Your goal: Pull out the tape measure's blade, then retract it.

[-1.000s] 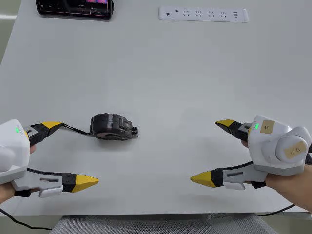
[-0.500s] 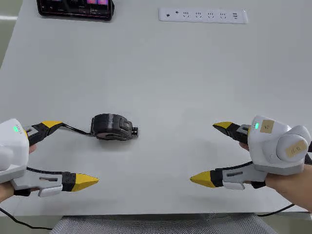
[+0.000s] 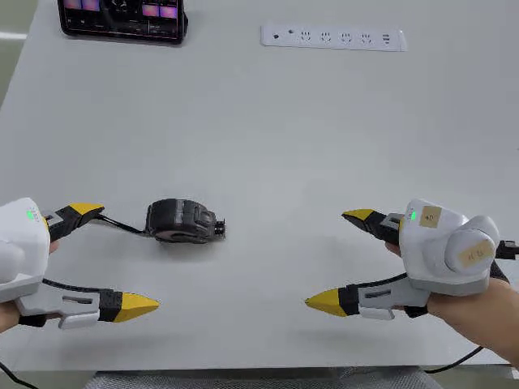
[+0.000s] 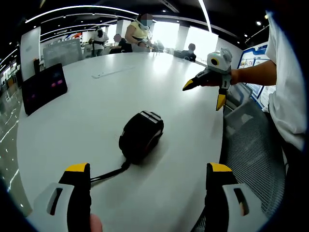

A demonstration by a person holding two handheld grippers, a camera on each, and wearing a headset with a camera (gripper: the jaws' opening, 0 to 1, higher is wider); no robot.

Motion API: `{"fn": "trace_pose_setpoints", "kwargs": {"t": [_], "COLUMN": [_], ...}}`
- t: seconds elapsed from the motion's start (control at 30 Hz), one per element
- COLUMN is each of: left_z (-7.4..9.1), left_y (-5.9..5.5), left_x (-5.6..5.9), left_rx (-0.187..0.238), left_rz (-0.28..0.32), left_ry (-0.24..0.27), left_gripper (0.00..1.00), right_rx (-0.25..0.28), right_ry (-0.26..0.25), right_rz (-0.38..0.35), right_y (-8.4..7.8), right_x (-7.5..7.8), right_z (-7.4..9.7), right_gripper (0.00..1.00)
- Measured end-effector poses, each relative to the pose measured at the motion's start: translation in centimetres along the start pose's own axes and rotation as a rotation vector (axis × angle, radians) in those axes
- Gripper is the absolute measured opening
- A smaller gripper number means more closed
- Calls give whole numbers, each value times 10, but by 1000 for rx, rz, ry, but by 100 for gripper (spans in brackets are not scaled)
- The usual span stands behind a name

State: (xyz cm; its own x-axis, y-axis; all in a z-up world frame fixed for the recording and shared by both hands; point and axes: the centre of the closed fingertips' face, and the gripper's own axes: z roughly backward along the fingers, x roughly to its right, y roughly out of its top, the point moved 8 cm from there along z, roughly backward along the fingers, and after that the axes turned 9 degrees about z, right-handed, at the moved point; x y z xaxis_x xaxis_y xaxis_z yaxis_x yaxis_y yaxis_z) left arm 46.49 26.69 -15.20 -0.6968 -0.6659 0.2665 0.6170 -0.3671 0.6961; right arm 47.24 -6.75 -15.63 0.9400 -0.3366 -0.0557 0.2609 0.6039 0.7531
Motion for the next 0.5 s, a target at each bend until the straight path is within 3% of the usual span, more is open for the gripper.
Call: {"fn": "trace_pose_setpoints", "kwargs": {"t": [0.5], "left_z": [-17], "left_y": [-2], "left_x": [-8], "left_rx": [-40], "left_rz": [-37], "left_ry": [-26], "left_gripper": [94], "right_rx": [13], "right_ry": [29], "right_rz": [58], "right_y": [5], "right_x": [11], "right_z": [-26], "right_gripper": [79]}}
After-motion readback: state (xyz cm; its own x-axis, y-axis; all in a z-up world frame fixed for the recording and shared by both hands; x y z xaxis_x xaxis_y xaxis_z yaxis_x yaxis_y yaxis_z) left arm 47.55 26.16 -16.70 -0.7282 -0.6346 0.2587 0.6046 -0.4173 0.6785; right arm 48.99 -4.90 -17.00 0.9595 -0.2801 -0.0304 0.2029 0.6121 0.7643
